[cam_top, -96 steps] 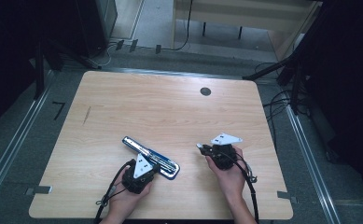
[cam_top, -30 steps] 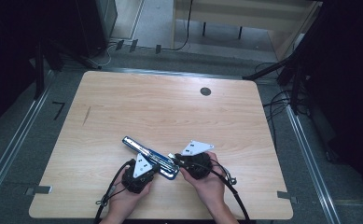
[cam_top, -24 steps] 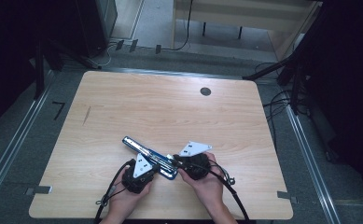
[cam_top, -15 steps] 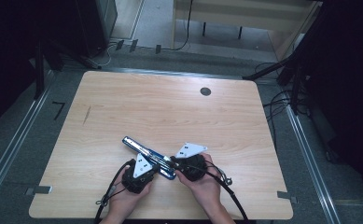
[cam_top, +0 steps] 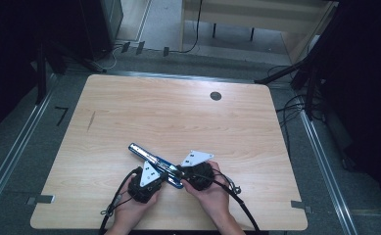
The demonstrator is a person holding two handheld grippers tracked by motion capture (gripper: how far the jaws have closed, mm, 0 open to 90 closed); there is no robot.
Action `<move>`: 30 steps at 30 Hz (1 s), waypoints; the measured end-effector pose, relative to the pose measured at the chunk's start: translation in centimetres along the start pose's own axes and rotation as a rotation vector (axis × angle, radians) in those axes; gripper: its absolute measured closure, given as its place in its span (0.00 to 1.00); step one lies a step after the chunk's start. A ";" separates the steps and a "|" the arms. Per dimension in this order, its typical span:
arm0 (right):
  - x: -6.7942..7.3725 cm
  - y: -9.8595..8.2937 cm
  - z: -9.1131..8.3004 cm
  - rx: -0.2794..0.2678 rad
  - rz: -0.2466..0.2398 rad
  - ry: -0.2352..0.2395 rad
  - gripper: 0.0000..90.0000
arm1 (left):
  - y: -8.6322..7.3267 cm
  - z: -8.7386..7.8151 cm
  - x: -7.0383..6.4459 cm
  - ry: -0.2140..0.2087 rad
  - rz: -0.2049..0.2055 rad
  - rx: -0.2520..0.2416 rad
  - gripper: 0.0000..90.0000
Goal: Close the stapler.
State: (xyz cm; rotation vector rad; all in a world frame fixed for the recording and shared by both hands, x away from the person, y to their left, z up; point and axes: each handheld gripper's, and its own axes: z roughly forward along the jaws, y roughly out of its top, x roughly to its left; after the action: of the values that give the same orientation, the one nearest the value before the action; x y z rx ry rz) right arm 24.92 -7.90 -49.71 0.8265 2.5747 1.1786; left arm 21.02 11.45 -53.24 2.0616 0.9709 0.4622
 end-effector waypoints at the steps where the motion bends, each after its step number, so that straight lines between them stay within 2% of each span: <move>1: 0.0 0.0 0.1 0.003 -0.001 0.003 0.88 | 0.0 0.0 0.0 0.000 0.000 0.000 1.00; 14: 0.2 0.1 0.6 0.018 -0.018 0.009 0.88 | 0.0 0.0 0.0 -0.001 -0.001 -0.001 1.00; 30: 0.0 0.1 0.6 0.028 -0.015 0.014 0.88 | 0.0 0.0 0.0 -0.002 -0.002 -0.001 1.00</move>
State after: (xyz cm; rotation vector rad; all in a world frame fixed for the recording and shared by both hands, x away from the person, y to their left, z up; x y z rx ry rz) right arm 25.22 -7.47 -50.04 0.8060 2.6099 1.1506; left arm 21.04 11.47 -53.25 2.0599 0.9710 0.4596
